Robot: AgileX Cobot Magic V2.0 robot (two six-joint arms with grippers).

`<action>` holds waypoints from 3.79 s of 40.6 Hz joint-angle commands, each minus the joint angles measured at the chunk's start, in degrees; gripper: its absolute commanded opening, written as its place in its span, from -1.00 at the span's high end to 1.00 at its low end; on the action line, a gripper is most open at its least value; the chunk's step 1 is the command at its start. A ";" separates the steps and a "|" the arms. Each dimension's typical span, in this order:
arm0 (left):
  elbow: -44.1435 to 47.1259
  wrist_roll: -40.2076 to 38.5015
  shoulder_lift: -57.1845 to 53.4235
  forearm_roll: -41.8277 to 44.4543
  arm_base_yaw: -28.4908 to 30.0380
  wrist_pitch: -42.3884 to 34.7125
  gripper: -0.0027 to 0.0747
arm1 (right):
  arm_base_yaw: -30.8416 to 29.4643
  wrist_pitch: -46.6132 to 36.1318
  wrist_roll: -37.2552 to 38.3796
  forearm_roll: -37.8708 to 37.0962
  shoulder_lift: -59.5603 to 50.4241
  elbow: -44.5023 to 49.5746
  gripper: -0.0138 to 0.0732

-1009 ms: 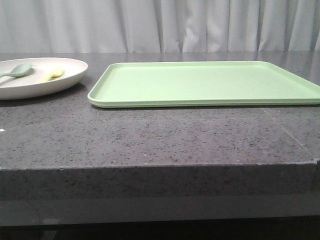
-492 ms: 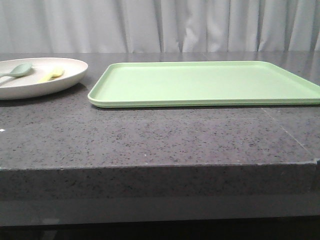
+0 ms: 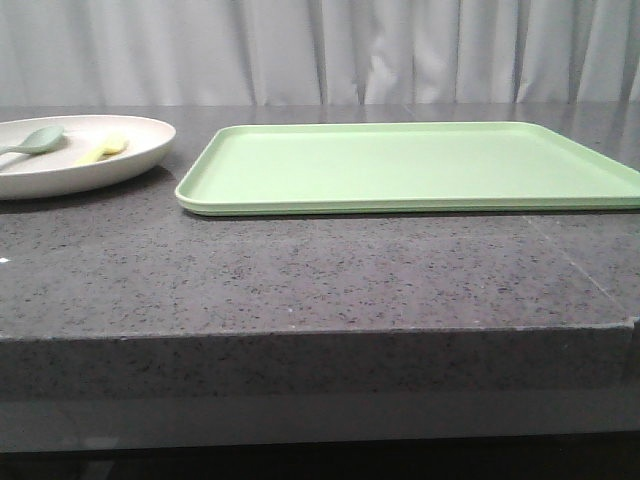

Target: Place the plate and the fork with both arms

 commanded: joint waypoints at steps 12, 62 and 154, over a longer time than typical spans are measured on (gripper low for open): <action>-10.16 -0.35 1.74 -6.30 0.13 -5.50 0.98 | -0.11 -0.16 -0.68 -0.62 0.21 -18.12 0.84; -45.06 0.52 36.81 2.12 0.13 24.01 -0.30 | -0.11 19.93 -0.68 -0.62 31.35 -48.14 -0.38; -91.59 0.65 103.57 4.64 6.17 57.07 -0.72 | -0.11 18.58 -0.68 -0.62 31.35 -48.14 -0.54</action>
